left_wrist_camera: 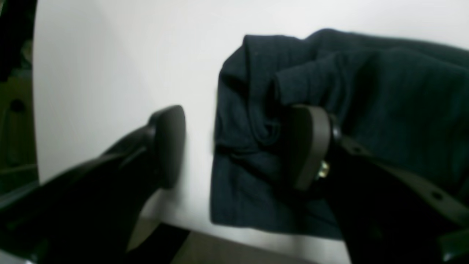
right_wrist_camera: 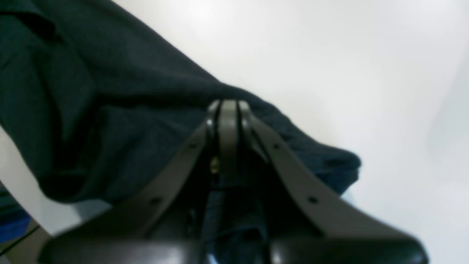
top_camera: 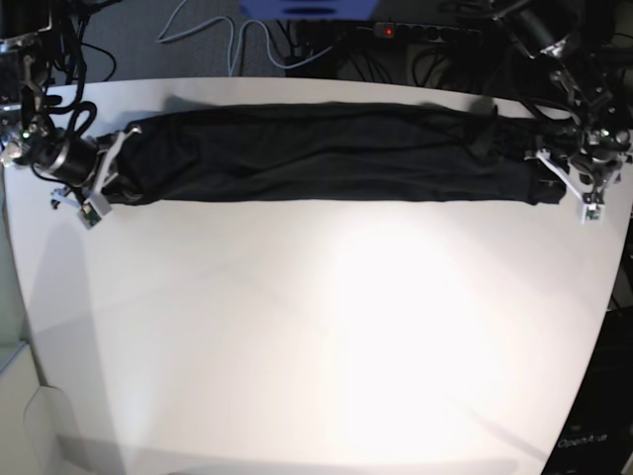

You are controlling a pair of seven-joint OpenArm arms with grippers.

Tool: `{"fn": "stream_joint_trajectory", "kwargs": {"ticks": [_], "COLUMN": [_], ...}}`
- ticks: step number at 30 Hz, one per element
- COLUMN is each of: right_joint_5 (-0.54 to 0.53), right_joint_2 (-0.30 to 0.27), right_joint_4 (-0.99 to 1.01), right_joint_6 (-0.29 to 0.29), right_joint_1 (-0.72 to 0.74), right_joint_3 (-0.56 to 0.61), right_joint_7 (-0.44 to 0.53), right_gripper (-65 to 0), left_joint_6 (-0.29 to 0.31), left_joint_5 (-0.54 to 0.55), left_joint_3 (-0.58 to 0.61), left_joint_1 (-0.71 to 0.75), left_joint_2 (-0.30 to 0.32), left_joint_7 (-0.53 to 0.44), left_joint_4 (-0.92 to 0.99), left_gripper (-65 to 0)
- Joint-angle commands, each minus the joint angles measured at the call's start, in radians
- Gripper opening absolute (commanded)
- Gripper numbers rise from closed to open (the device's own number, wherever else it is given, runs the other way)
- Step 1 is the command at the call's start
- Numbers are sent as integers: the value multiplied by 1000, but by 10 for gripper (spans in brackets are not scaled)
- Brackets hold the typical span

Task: Fold the T-shirt properly
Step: 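Move the right gripper to the strip's free end and grasp it, then hold both strip ends and pull them apart to straighten the strip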

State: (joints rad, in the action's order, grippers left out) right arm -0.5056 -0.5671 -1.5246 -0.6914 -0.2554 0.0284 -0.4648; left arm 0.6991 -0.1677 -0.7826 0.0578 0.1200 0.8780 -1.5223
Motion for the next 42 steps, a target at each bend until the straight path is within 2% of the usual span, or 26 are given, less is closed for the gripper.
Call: {"fn": "stream_joint_trajectory", "kwargs": {"ticks": [1,4,9,15,23,28,33,37,42], "right_joint_5": [-6,-6,-6,-6,54,57,98,115,115], "right_joint_2": [-18,-3,5,17,23,19,3,-3,-4], "right_joint_4": [8,68,180,290,591,766,916,1007,1050], "right_joint_6": [-7,-7,-7,-7,-7,-7,-7,-7,-7], "right_joint_1": [11,17,17,20,172,229,307,348,364], "right_joint_3": [-9,-11,-6,-5,-12,-6,-9,-9,-8], "right_joint_7": [18,22,99,171,203,318,372,424,446], "right_gripper": [-650,-650,-650,-650,-650,-650,-650,-650,-650], "left_joint_6": [-1,-1,-1,-1,-1,-1,-1,-1,-1], "left_joint_5": [7,7,7,7,7,7,9,17,10], "left_joint_3": [12,36,84,88,85,85,85,85,85], "left_joint_1": [-9,-14,-34,-36,-17,-6,-14,-20,-43], "left_joint_2": [10,10,10,13,17,16,11,-6,-24], "left_joint_7": [-3,-3,-32,-66,-64,-64,-64,-64,-64], "left_joint_4": [1,33,116,179,171,167,176,176,170], "left_gripper": [-243,-243,-243,-243,-243,-243,-243,-243,-243]}}
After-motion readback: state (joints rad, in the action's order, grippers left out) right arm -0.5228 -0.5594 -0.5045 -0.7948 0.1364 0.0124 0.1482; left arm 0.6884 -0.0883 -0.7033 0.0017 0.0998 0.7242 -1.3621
